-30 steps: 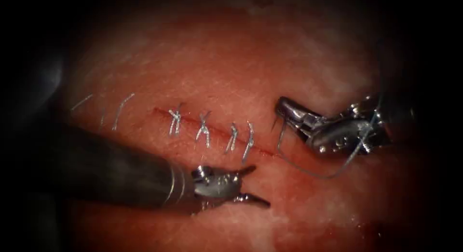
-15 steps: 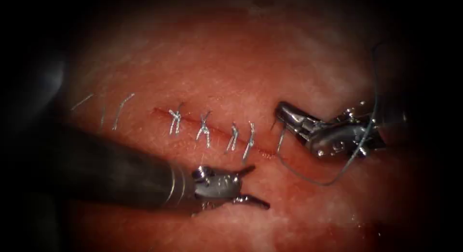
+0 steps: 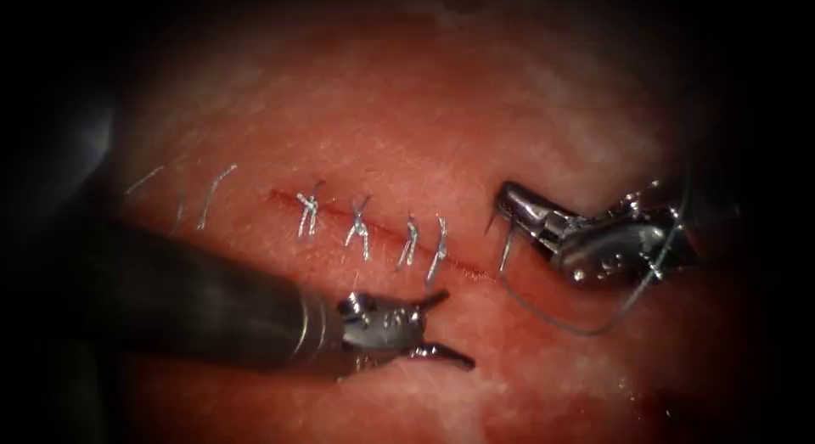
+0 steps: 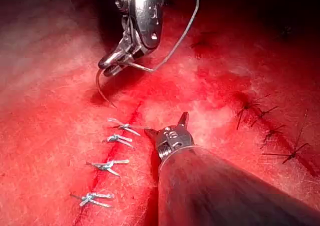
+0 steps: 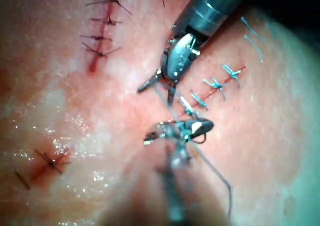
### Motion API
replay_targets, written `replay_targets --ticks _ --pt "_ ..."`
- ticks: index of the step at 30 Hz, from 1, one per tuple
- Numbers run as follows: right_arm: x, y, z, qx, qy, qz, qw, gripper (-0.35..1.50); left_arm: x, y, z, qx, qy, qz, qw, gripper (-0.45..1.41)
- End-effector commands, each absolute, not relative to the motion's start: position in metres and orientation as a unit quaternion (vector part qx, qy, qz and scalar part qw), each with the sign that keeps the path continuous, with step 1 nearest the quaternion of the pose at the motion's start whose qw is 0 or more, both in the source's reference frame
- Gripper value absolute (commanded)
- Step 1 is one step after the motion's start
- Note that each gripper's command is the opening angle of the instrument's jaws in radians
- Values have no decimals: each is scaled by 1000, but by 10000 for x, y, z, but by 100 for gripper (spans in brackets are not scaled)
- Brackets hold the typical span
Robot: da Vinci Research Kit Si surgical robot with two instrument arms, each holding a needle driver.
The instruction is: Wound Closure
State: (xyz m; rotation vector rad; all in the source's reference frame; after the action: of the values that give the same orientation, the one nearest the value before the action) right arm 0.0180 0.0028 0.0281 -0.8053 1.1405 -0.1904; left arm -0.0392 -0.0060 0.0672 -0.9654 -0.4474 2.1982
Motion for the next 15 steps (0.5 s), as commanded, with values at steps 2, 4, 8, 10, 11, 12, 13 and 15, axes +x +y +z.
replay_targets --ticks 2,4,8,10,11,12,13,15 --pt "187 14 292 -369 524 -89 762 -35 -398 -74 675 -371 -176 845 343 71" --pt "188 13 296 -368 523 -91 763 -35 -398 -74 675 -371 -176 845 343 71" --pt "191 12 305 -371 518 -100 764 -35 -399 -74 673 -371 -177 845 343 71" --pt "191 10 308 -374 516 -104 763 -35 -399 -74 673 -371 -178 844 343 73" --pt "192 8 311 -375 515 -107 763 -35 -399 -74 672 -371 -178 844 343 73" --pt "192 6 313 -379 512 -113 762 -35 -399 -74 672 -371 -178 844 343 73" --pt "193 4 314 -382 511 -115 761 -35 -399 -74 672 -371 -178 844 343 73" --pt "195 0 318 -386 508 -122 760 -35 -399 -74 672 -371 -178 844 343 73"
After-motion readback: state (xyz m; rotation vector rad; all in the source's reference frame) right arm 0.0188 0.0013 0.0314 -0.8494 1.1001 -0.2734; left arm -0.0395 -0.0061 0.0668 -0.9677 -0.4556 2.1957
